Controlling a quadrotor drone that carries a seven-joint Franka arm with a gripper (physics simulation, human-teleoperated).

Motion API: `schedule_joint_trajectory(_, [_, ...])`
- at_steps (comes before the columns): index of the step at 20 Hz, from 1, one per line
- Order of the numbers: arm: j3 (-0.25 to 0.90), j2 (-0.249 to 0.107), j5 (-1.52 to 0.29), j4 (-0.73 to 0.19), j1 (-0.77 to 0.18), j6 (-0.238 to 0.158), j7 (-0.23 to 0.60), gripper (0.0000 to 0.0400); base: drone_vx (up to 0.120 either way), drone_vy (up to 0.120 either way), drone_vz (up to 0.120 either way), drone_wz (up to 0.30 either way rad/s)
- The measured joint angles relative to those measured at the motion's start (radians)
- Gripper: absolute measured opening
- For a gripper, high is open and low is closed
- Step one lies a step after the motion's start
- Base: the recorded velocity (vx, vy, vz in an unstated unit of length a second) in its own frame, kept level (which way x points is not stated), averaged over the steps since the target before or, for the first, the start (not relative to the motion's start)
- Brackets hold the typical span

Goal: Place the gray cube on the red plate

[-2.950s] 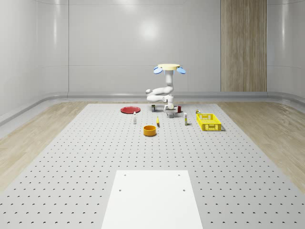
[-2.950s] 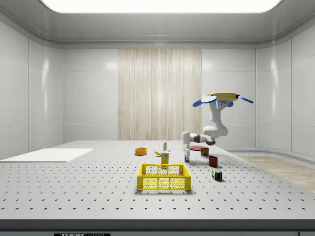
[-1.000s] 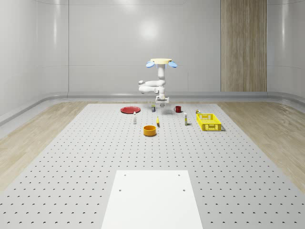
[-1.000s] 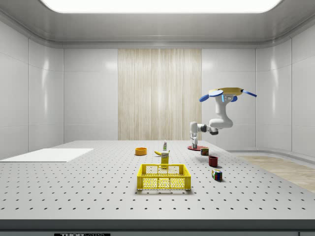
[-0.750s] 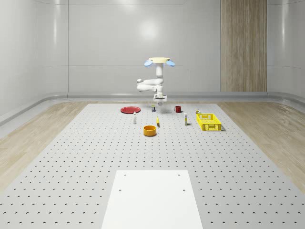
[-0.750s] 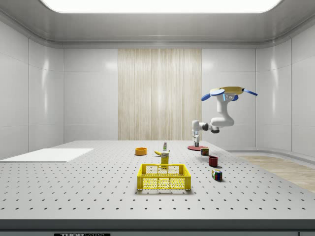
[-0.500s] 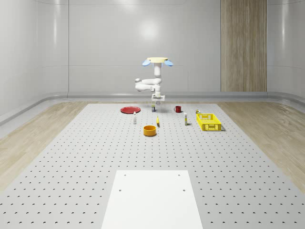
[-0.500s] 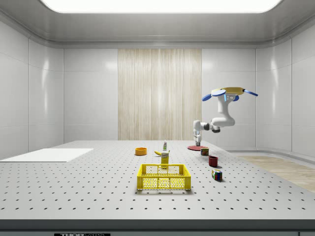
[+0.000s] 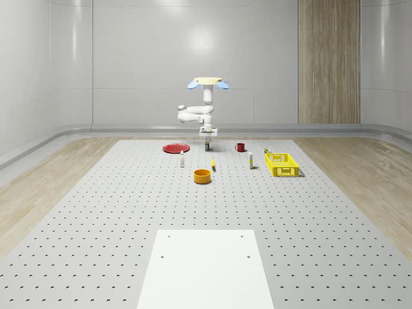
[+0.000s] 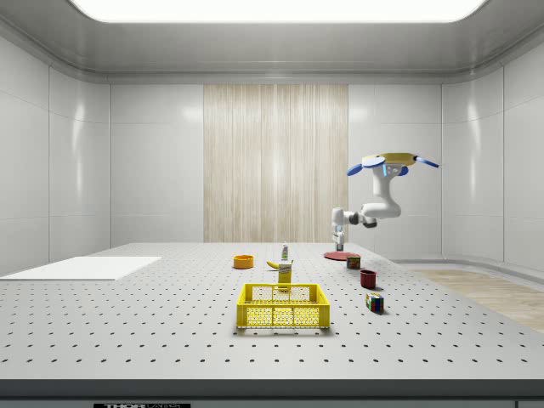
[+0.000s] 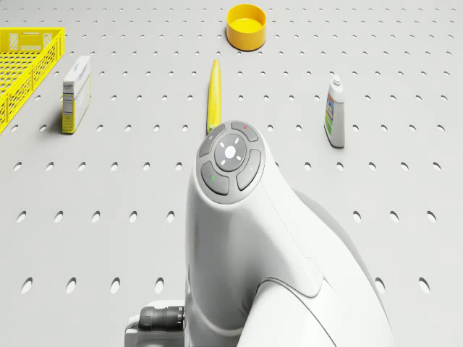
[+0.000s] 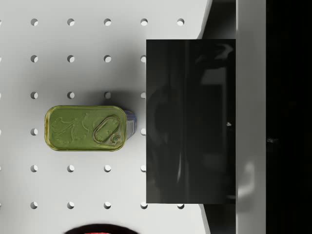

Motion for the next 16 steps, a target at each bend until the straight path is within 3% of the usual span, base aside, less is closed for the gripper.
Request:
schedule_joint_trajectory(9, [0.002, -0.018, 0.008, 0.001, -0.004, 0.017, 0.004, 0.025, -0.004, -0.12, 0.0, 0.0])
schedule_joint_trajectory(16, [0.004, -0.031, 0.013, 0.001, -0.007, 0.029, 0.006, 0.025, -0.12, -0.12, 0.0, 0.0])
